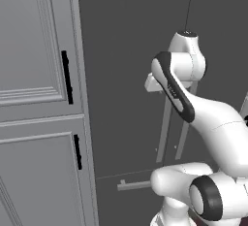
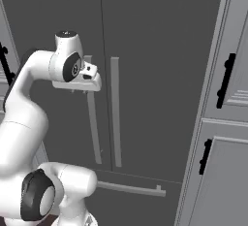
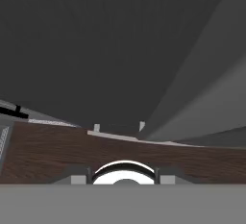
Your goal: Grab a lemon wedge from the fridge and one ice cube from the ice bowl, and put them in the glass of lemonade.
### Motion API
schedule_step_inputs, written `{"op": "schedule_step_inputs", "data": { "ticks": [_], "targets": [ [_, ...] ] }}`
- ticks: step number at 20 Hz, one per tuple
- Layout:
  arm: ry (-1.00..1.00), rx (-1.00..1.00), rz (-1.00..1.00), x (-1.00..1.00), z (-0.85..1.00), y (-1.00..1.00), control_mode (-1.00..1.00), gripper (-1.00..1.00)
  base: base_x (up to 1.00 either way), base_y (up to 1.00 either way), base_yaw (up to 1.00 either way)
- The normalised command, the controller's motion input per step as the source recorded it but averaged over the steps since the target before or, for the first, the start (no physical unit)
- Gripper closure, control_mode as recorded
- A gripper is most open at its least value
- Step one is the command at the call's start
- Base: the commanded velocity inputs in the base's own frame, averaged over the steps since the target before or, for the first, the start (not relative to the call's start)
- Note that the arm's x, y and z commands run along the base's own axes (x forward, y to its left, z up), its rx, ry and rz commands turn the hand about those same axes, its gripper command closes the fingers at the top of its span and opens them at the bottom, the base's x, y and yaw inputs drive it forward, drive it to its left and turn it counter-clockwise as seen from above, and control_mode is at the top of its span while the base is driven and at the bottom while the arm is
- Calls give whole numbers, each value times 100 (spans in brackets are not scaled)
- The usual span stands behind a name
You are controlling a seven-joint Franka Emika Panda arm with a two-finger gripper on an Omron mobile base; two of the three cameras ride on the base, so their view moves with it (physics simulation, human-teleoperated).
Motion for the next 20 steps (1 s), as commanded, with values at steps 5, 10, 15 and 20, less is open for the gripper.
{"op": "schedule_step_inputs", "data": {
  "ticks": [5,10,15,20],
  "targets": [
    [-6,0,0,-55,-1,0,-100,-100,0,0,0],
    [0,0,0,-76,-18,0,-100,-100,0,0,0],
    [-1,0,0,-13,0,0,100,-100,-16,1,0],
    [0,0,0,0,0,0,100,-100,-98,28,6]
  ]
}}
